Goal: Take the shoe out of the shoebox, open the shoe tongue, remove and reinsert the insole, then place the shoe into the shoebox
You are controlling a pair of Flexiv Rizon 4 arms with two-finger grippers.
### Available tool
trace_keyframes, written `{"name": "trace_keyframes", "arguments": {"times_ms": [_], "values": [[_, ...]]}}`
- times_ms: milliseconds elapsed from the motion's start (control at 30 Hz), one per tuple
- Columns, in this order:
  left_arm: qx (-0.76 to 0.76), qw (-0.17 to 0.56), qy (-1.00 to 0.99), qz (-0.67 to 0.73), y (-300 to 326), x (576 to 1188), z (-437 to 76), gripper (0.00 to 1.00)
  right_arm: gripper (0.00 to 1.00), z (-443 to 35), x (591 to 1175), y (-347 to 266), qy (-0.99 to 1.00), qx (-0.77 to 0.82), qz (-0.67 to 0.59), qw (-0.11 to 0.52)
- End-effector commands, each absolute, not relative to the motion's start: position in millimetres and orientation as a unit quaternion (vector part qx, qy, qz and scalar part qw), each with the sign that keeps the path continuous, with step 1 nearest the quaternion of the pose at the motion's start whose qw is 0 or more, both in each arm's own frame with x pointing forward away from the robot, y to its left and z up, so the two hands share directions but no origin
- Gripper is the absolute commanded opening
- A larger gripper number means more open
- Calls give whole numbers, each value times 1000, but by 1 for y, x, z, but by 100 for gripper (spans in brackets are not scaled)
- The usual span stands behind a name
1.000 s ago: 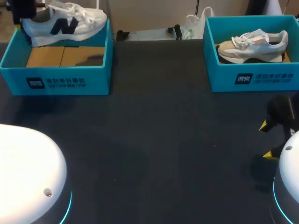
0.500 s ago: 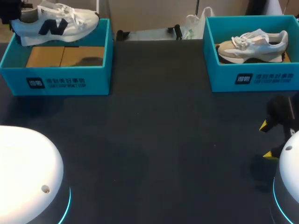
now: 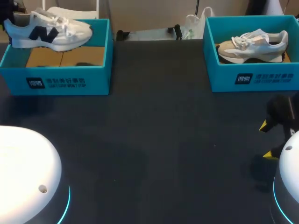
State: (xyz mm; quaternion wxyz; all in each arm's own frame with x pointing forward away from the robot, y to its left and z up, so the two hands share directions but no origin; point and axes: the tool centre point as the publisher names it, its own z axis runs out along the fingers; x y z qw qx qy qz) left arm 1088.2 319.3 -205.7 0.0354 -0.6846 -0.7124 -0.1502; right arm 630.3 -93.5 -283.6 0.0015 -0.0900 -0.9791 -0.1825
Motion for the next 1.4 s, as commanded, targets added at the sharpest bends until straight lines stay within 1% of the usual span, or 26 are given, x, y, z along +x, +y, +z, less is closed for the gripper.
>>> {"name": "trace_keyframes", "arguments": {"times_ms": [33, 200, 667, 1000, 1400], "values": [[-685, 31, -712, -154, 318, 1083, -206, 0, 100, -284, 629, -93, -979, -90, -181, 1], [-685, 31, -712, -154, 318, 1083, -206, 0, 100, -284, 629, -93, -979, -90, -181, 1], [-677, 45, -724, -124, 327, 1096, -226, 0, 100, -284, 629, -93, -979, -90, -181, 1], [-684, 57, -717, -119, 316, 1089, -247, 0, 100, -284, 629, -93, -979, -90, -181, 1], [-687, 48, -715, -119, 315, 1084, -245, 0, 100, -284, 629, -93, -979, -90, -181, 1]]}}
